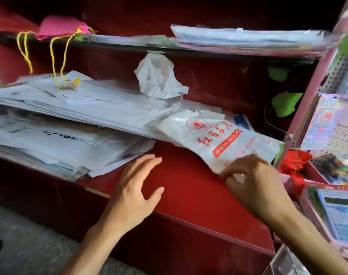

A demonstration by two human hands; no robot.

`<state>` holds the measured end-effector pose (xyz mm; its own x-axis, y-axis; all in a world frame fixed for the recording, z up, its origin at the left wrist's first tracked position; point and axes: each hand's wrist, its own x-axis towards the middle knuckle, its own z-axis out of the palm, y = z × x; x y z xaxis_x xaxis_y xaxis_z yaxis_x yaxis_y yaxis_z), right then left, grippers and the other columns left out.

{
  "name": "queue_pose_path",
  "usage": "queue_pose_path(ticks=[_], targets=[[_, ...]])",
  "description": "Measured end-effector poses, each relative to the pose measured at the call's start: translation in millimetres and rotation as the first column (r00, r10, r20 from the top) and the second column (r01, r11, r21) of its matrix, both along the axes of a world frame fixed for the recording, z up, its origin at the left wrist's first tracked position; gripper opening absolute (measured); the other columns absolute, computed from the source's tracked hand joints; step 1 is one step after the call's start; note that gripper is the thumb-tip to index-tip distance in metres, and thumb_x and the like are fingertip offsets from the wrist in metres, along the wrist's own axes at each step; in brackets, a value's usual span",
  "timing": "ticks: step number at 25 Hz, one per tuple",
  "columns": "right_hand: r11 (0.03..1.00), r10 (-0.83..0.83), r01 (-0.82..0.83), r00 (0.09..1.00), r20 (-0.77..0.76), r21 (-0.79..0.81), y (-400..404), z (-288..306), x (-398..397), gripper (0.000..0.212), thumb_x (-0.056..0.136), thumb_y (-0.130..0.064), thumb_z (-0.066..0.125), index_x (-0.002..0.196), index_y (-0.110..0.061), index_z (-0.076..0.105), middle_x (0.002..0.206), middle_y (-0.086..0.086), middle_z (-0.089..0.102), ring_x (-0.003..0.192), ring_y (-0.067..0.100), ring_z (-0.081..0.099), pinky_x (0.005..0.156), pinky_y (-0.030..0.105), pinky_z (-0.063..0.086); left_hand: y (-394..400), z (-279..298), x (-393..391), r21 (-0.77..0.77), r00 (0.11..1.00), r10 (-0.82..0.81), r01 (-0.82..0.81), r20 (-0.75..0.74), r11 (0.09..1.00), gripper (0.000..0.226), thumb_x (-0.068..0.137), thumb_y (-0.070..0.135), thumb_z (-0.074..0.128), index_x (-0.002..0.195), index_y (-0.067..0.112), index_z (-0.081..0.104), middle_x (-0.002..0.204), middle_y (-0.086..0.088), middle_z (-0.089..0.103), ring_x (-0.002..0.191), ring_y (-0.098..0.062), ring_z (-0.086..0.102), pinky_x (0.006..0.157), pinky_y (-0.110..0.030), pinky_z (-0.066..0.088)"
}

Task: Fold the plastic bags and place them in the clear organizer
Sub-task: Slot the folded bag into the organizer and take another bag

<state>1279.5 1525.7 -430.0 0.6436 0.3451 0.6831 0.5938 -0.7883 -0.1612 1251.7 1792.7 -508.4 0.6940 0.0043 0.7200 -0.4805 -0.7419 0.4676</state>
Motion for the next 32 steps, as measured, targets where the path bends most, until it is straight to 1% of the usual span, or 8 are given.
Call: queue_pose_path(ticks=[3,7,10,12,19,21,26,32], targets=[[0.945,0.294,-0.327,0.868,-0.4,-0.017,-1.5,6.2,-41.1,0.017,0.068,-0.015,0.059,0.067,-0.026,0.072,0.072,-0.015,0.067,0.068,0.004,0.063,0.064,0.022,0.048,-19.6,16.5,-13.3,0.258,0.99,-0.01,-0.027,0.143,0.966,0.076,0.068,0.04,0.078,0.139,0.029,0.052,0.156,-0.002,0.034,0.141,-0.025,0.035,0.115,-0.042,0.029],[0.82,0.566,-0.479,0.598,-0.567,0.314,-18.1,30.4,-54.8,0.023,0.071,-0.003,0.058,0.063,-0.022,0.07,0.066,-0.002,0.066,0.06,0.004,0.056,0.06,0.016,0.039,-48.8,18.6,-16.0,0.323,0.962,-0.105,0.019,0.251,0.946,0.016,0.074,0.032,0.075,0.089,0.025,0.076,0.123,0.008,0.066,0.119,-0.016,0.055,0.099,-0.047,0.041],[0.803,0.561,-0.336,0.705,-0.434,0.493,-36.4,29.5,-36.9,0.029,0.077,0.004,0.062,0.059,-0.018,0.069,0.063,-0.001,0.063,0.057,0.004,0.051,0.055,0.016,0.036,-47.6,16.4,-16.2,0.123,0.977,-0.197,0.206,-0.079,0.971,0.019,0.084,0.036,0.069,0.072,0.021,0.067,0.069,0.01,0.064,0.069,-0.009,0.062,0.066,-0.034,0.048],[0.764,0.503,-0.192,0.775,-0.382,0.616,-51.0,21.2,-20.6,0.041,0.083,0.014,0.058,0.057,-0.016,0.067,0.057,-0.005,0.06,0.052,0.001,0.048,0.051,0.015,0.035,-42.4,12.3,-16.2,-0.04,0.91,-0.258,0.26,-0.324,0.965,0.01,0.085,0.032,0.071,0.075,0.028,0.069,0.067,0.007,0.067,0.065,-0.01,0.065,0.061,-0.037,0.05],[0.804,0.22,0.02,0.918,-0.328,0.595,-98.7,-20.5,10.8,0.036,0.082,0.009,0.056,0.059,-0.016,0.067,0.059,-0.005,0.063,0.051,0.006,0.05,0.048,0.016,0.037,-16.5,5.3,7.2,-0.254,0.918,-0.236,0.157,-0.318,0.954,0.02,0.076,0.038,0.066,0.095,0.04,0.073,0.083,0.011,0.076,0.08,-0.003,0.07,0.076,-0.019,0.05],[0.914,0.213,-0.035,0.889,-0.405,0.403,-104.1,-30.3,12.4,0.036,0.076,0.013,0.056,0.06,-0.017,0.068,0.054,-0.005,0.06,0.045,0.005,0.044,0.044,0.016,0.03,-5.6,11.2,7.7,-0.289,0.818,-0.328,0.208,-0.473,0.934,0.019,0.072,0.04,0.07,0.087,0.031,0.077,0.082,0.004,0.076,0.079,-0.007,0.07,0.077,-0.024,0.05],[0.954,0.282,-0.265,0.641,-0.714,0.138,-92.6,-46.7,7.3,0.034,0.067,0.002,0.054,0.054,-0.028,0.064,0.048,-0.007,0.052,0.046,0.003,0.041,0.047,0.018,0.029,-6.4,23.4,-4.4,-0.121,0.187,-0.227,0.455,-0.956,0.882,0.013,0.085,0.031,0.074,0.094,0.023,0.08,0.088,0.007,0.076,0.083,-0.009,0.069,0.079,-0.028,0.051],[0.938,0.23,-0.342,0.735,-0.638,-0.056,-78.7,-81.8,18.2,0.037,0.072,0.007,0.055,0.075,-0.027,0.069,0.059,-0.017,0.055,0.059,0.001,0.054,0.055,0.012,0.037,-32.6,4.2,7.1,-0.061,0.794,-0.073,0.046,-0.603,0.997,0.009,0.085,0.022,0.074,0.081,0.03,0.075,0.082,0.01,0.073,0.075,-0.004,0.067,0.069,-0.018,0.05]])
